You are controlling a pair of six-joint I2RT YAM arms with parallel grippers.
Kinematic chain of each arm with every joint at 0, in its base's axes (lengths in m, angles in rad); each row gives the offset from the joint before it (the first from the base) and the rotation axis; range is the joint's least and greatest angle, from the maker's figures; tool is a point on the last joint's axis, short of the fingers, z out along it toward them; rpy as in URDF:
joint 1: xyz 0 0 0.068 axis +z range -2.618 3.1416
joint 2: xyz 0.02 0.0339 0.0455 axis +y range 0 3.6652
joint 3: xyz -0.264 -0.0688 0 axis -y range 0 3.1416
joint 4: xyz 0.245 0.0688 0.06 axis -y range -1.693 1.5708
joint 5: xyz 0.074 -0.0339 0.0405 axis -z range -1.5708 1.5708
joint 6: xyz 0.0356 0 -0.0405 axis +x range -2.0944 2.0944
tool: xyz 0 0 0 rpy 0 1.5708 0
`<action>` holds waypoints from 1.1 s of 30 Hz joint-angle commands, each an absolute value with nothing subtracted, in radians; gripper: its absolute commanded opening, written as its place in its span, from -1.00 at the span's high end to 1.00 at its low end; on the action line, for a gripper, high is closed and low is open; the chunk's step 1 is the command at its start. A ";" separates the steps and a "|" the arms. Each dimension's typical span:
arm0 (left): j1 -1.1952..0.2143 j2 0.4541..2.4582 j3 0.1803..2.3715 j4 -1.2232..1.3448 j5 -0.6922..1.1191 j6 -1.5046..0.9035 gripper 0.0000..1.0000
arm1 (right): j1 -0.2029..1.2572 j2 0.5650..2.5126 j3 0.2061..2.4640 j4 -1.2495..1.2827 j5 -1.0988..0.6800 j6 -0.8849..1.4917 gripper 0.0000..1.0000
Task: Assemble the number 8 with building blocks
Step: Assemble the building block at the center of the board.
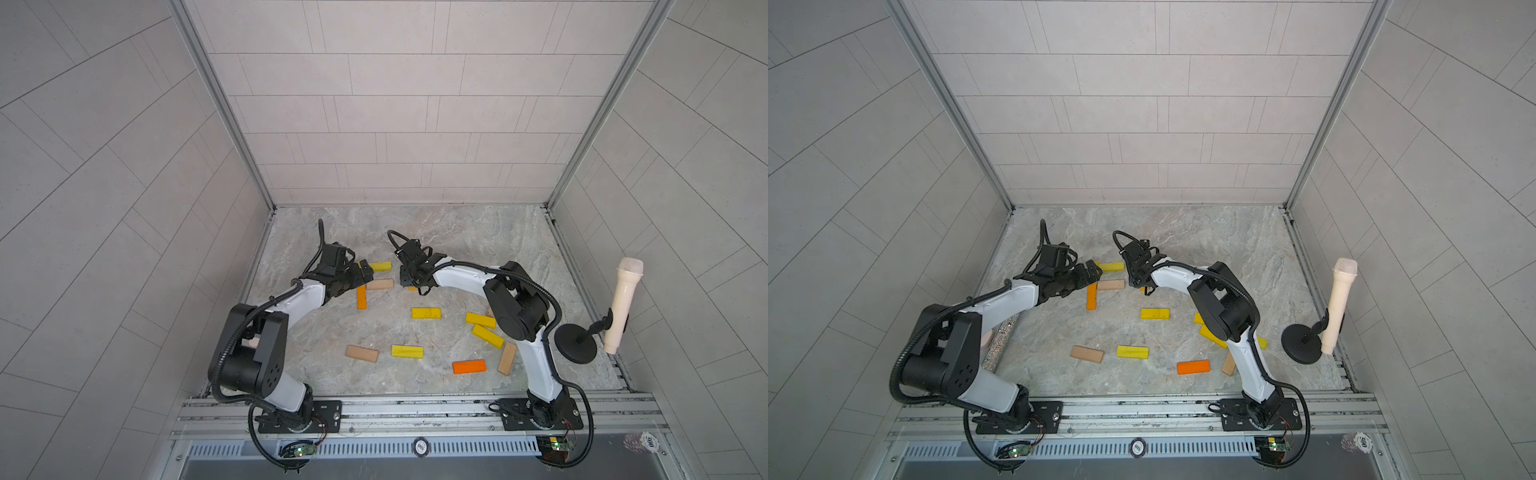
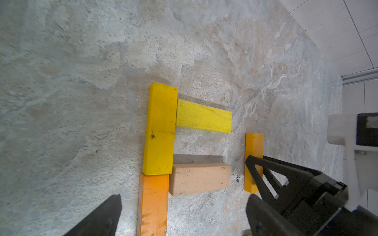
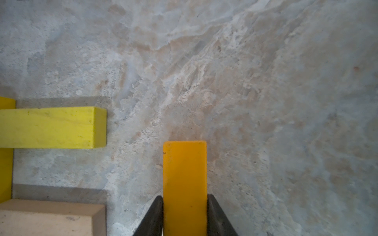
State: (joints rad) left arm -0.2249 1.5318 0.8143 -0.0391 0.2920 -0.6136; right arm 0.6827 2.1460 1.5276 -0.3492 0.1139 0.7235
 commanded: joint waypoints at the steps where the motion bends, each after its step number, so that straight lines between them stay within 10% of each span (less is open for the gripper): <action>1: -0.219 1.531 0.806 -0.015 0.296 -0.629 -1.00 | 0.689 2.164 1.550 -0.362 0.123 0.771 0.29; 33: -0.216 1.543 0.797 0.012 0.311 -0.636 -1.00 | 0.711 2.247 1.635 -0.327 0.034 0.851 0.34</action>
State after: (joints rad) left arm -0.2207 1.5322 0.8093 -0.0032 0.3122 -0.6315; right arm 0.6979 2.2166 1.6283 -0.3099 0.0406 0.8249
